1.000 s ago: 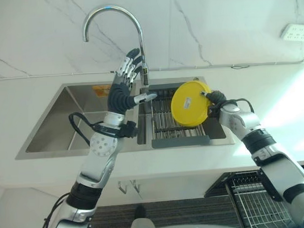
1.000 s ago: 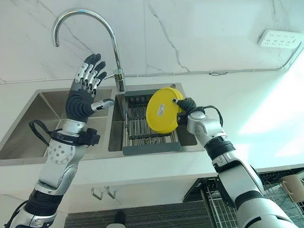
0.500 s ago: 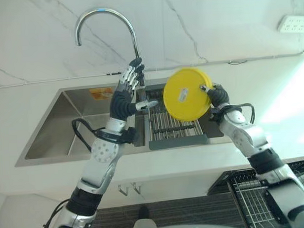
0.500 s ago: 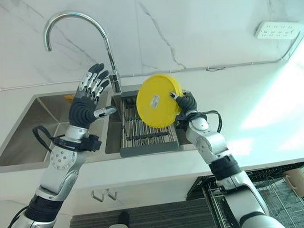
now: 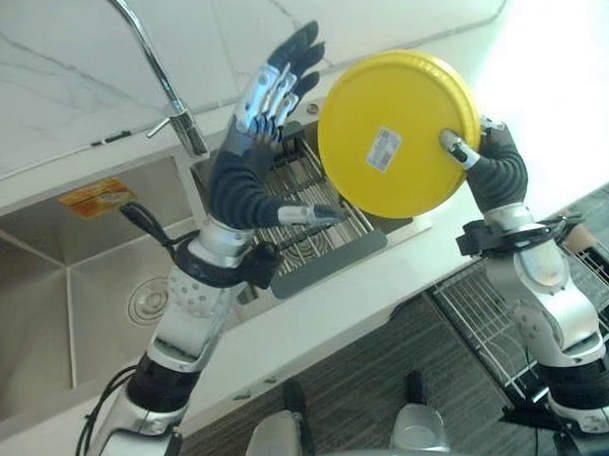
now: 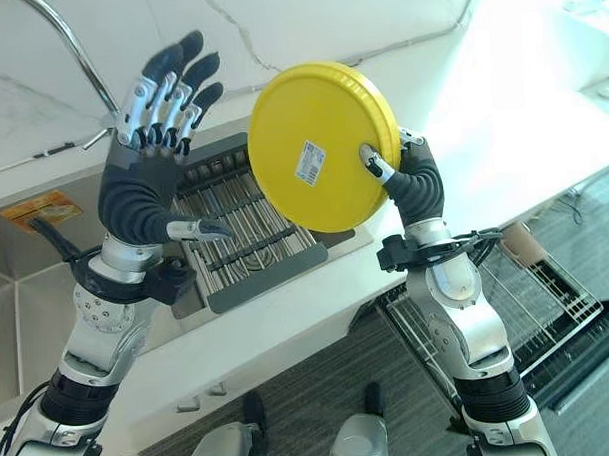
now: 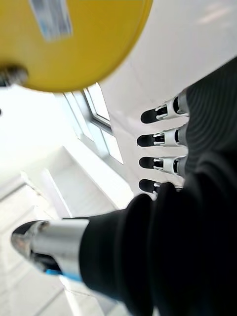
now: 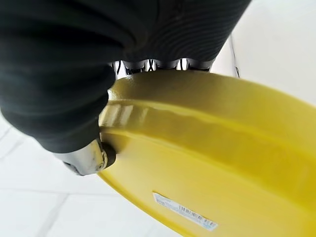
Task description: Place the dishes in the dishwasher.
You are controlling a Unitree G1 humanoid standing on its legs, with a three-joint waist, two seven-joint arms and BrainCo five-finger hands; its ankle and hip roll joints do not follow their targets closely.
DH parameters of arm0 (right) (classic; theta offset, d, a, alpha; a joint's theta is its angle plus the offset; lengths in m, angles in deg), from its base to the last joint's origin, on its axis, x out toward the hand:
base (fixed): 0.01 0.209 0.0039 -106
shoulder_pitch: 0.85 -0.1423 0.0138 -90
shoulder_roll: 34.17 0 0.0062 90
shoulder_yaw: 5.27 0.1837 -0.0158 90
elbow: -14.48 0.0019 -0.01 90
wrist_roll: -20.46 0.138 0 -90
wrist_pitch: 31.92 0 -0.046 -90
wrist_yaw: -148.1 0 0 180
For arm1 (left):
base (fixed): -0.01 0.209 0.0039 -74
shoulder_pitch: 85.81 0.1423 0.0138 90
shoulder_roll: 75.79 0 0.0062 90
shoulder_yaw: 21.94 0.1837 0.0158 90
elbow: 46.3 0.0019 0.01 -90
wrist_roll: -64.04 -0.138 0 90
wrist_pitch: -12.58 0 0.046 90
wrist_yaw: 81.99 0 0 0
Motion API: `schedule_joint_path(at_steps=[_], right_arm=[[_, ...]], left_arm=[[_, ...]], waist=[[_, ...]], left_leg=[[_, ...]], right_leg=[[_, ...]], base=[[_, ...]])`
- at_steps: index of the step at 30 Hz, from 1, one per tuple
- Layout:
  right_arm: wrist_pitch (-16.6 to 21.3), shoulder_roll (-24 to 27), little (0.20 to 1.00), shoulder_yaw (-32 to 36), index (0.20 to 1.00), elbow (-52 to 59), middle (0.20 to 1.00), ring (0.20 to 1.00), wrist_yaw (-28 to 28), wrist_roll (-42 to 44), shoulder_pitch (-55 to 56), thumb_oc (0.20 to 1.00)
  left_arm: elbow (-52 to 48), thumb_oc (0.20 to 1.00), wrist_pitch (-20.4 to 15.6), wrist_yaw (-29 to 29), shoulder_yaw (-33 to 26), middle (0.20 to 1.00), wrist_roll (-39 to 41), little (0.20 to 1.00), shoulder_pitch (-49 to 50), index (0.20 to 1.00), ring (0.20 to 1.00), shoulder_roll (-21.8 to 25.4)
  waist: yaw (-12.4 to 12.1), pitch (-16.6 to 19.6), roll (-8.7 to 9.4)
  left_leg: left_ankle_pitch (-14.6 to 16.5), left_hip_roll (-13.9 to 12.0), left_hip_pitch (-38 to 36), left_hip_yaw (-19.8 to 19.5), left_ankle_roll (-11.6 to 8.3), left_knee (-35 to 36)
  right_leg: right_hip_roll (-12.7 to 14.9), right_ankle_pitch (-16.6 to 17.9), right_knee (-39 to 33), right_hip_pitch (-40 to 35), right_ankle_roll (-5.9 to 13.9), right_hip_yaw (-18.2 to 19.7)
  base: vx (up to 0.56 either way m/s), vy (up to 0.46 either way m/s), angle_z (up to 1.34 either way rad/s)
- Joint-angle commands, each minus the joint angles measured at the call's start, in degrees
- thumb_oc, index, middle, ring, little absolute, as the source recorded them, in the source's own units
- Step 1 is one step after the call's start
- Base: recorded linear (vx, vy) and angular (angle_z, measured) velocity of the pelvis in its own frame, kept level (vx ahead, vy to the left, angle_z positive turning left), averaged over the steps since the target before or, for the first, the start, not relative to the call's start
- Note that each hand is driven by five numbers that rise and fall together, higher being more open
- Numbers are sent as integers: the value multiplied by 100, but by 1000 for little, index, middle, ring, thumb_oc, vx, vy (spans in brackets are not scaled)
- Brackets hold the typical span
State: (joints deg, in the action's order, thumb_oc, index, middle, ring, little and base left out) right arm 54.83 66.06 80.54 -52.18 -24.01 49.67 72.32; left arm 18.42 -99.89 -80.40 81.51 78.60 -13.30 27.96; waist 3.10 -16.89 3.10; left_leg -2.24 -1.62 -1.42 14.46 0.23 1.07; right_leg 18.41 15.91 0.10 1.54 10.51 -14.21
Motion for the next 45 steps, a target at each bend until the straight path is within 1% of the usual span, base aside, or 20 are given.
schedule_joint_path(at_steps=[1,5,9,12,14,18,19,21,24,26,27,29,30,33,35,36,38,41,43,45], right_arm=[[848,325,200,496,200,166,200,200,107,108,-307,200],[1116,508,200,609,200,207,200,200,83,242,-131,200],[1203,499,200,710,200,247,200,200,5,350,-54,200],[1192,399,200,708,200,275,200,200,44,310,-63,200],[1287,325,200,719,200,367,200,200,278,291,-121,200],[1338,291,200,666,200,458,200,200,352,231,-208,200],[1368,290,200,667,200,483,200,200,387,202,-230,200],[1420,380,200,758,200,580,200,200,411,277,-182,200],[1316,509,200,823,200,604,200,200,302,451,-361,200],[1143,560,200,732,200,593,200,200,222,497,-530,200],[993,600,200,508,200,531,200,200,264,437,-785,200],[971,676,200,427,200,481,200,200,241,521,-880,200],[999,710,200,429,200,474,200,200,217,523,-873,200],[1158,827,200,381,200,444,200,200,99,453,-841,200],[1129,805,200,313,200,447,200,200,226,125,-941,200],[1007,763,200,235,200,412,200,200,362,-29,-1088,200],[932,701,200,164,200,351,200,200,437,-160,-1154,200],[967,623,200,191,200,383,200,200,473,-663,-995,200],[908,742,200,367,200,404,200,200,525,-798,-772,200],[947,775,200,468,200,356,200,200,534,-766,-631,200]], left_arm=[[-244,1000,-296,-18,-98,1000,-90,1000,-79,1000,1000,-92],[-139,1000,-329,21,77,1000,-189,1000,-212,1000,1000,-118],[-105,1000,-343,-99,167,1000,-314,1000,-190,1000,1000,-178],[-136,1000,-329,-113,239,1000,-462,1000,-173,1000,1000,-166],[-131,1000,-301,43,432,1000,-666,1000,-348,1000,1000,-95],[-94,1000,-329,264,579,1000,-907,1000,-614,1000,1000,4],[-79,1000,-344,276,581,1000,-945,1000,-690,1000,1000,23],[-76,1000,-369,206,530,1000,-906,1000,-829,1000,1000,115],[-137,1000,-365,192,390,1000,-961,1000,-811,1000,1000,126],[-193,1000,-274,292,348,1000,-1099,1000,-765,1000,1000,103],[-222,1000,-165,583,338,1000,-1165,1000,-684,1000,1000,68],[-154,1000,-223,651,237,1000,-1207,1000,-540,1000,1000,-38],[-135,1000,-244,675,220,1000,-1217,1000,-502,1000,1000,-66],[-131,1000,-432,700,140,1000,-1200,1000,-252,1000,1000,-134],[-193,1000,-484,595,117,1000,-1161,1000,-209,1000,1000,-207],[-221,1000,-465,528,121,1000,-1097,1000,-228,1000,1000,-218],[-227,1000,-469,436,132,1000,-1040,1000,-228,1000,1000,-222],[-256,1000,-356,344,207,1000,-1109,1000,-270,1000,1000,-219],[-263,1000,-105,46,284,1000,-926,1000,-256,1000,1000,-147],[-215,1000,0,-191,319,1000,-828,1000,-229,1000,1000,-115]], waist=[[89,435,-359],[170,498,-355],[100,496,-323],[-29,525,-242],[-201,552,-79],[-278,538,-26],[-272,522,-18],[-245,482,3],[-284,456,-26],[-259,429,-99],[-231,390,-163],[-153,403,-177],[-123,406,-160],[-154,457,-158],[-236,443,-173],[-218,482,-171],[-186,556,-245],[-197,610,-264],[-196,650,-267],[-205,647,-260]], left_leg=[[726,63,-826,-299,-141,393],[556,60,-671,-277,3,393],[466,-45,-625,-207,30,393],[397,-219,-584,-43,-28,393],[244,-629,-416,251,-266,246],[64,-1223,-216,293,-653,95],[18,-1357,-150,223,-731,62],[-121,-1708,90,-39,-884,-45],[-503,-2134,248,-160,-1143,-2],[-812,-2364,289,-288,-1269,167],[-1113,-2557,324,-435,-1316,373],[-1164,-2443,360,-259,-1210,298],[-1029,-2307,333,-121,-1158,184],[-477,-1595,376,205,-1038,-684],[-283,-1333,693,382,-1060,-1361],[44,-1263,662,668,-948,-1378],[58,-1211,425,906,-881,-977],[148,-979,114,750,-803,-420],[110,-790,-206,664,-709,51],[114,-715,-294,602,-647,173]], right_leg=[[-794,-1234,399,39,51,-56],[-910,-1524,1331,-77,-97,120],[-662,-1547,1790,-90,-116,179],[-315,-1505,1492,-423,-51,77],[254,-1196,589,-950,149,-142],[527,-929,-145,-1096,364,-243],[501,-967,-160,-1076,393,-151],[283,-1403,81,-978,449,122],[20,-1851,290,-918,421,-79],[-173,-1945,378,-806,264,-70],[-446,-2061,430,-706,20,9],[-589,-2103,388,-693,-130,-21],[-594,-2041,315,-705,-169,-64],[-728,-1725,-360,-847,-339,-305],[-768,-1704,-510,-957,-403,-511],[-752,-1687,-510,-921,-399,-634],[-731,-1619,-510,-871,-322,-748],[-637,-1452,-510,-804,-159,-756],[-555,-1362,-453,-830,-2,-820],[-514,-1455,-226,-828,38,-858]], base=[[-181,169,-28],[-113,73,-10],[-98,-61,-41],[-156,-320,-21],[-333,-728,-59],[-289,-621,-42],[-322,-688,-49],[-300,-636,-38],[-323,-568,0],[-282,-470,-15],[-221,-402,-19],[-233,-400,-1],[-233,-372,21],[-183,-246,17],[-182,-117,28],[-139,27,33],[-56,158,27],[-2,172,24],[83,269,30],[64,193,34]])
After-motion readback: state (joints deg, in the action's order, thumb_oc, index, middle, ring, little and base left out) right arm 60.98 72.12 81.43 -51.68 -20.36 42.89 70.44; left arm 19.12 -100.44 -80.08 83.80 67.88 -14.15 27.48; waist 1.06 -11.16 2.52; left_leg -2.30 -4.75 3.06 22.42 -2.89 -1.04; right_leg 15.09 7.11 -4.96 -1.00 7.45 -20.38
